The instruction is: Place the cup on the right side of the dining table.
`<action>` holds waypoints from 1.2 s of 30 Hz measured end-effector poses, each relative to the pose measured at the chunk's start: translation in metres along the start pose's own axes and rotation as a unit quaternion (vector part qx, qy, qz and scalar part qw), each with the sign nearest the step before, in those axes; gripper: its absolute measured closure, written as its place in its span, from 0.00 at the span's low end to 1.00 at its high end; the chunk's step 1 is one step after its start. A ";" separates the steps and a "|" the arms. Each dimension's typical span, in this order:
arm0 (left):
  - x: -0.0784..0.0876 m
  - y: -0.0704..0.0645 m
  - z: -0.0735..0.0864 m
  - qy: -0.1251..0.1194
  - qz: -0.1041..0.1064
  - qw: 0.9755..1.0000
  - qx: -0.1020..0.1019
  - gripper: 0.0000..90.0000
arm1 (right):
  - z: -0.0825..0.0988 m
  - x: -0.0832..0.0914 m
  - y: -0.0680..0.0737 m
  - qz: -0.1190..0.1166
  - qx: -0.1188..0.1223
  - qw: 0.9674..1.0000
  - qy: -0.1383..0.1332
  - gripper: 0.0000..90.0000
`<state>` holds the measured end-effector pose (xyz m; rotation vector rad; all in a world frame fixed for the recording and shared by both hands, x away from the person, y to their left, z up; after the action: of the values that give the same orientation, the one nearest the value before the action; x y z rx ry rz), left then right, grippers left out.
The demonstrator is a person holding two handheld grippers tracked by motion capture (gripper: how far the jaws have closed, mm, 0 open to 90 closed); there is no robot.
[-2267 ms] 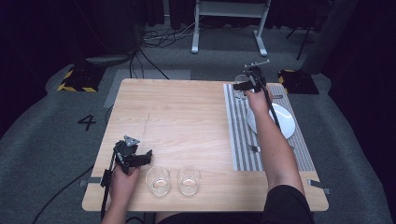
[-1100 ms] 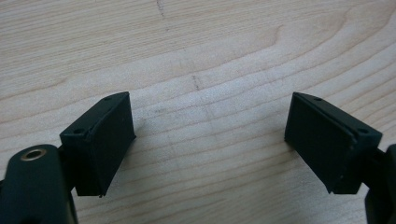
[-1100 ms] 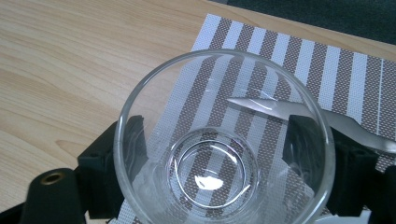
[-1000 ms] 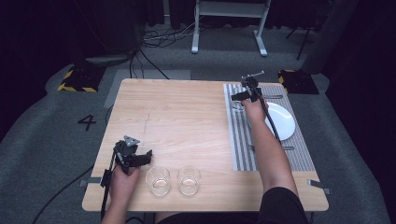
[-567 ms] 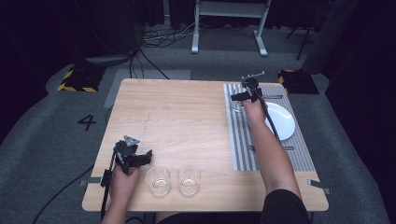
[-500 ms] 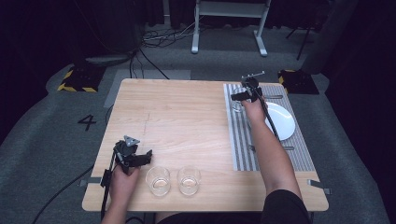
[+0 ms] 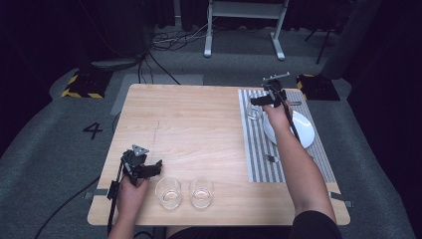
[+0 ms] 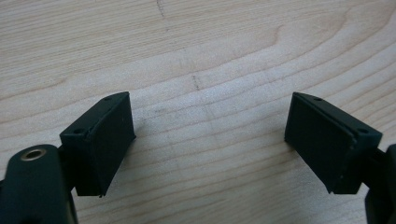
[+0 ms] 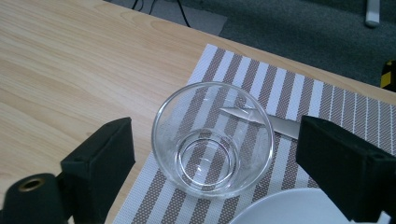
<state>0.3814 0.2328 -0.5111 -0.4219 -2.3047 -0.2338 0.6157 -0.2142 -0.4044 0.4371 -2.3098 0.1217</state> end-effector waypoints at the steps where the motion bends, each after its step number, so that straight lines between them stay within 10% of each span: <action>1: 0.000 0.000 0.000 0.000 0.000 1.000 0.000 0.18 | 0.000 0.004 0.001 -0.002 0.002 1.000 -0.002 0.14; 36: 0.000 0.000 0.000 0.000 -0.002 1.000 0.001 0.18 | 0.039 0.121 0.007 -0.053 0.033 0.998 -0.019 0.13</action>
<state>0.3816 0.2324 -0.5113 -0.4163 -2.3066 -0.2338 0.5092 -0.2494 -0.3453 0.5983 -2.3198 0.1382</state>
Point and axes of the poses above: each handheld gripper's, and its own axes: x roughly backward along the jaws, z roughly out of its underside, y roughly to its left, the point moved 1 cm from there along -x, roughly forward along the jaws, and after that the axes turned 6 degrees about -x, right-handed, at the moved point
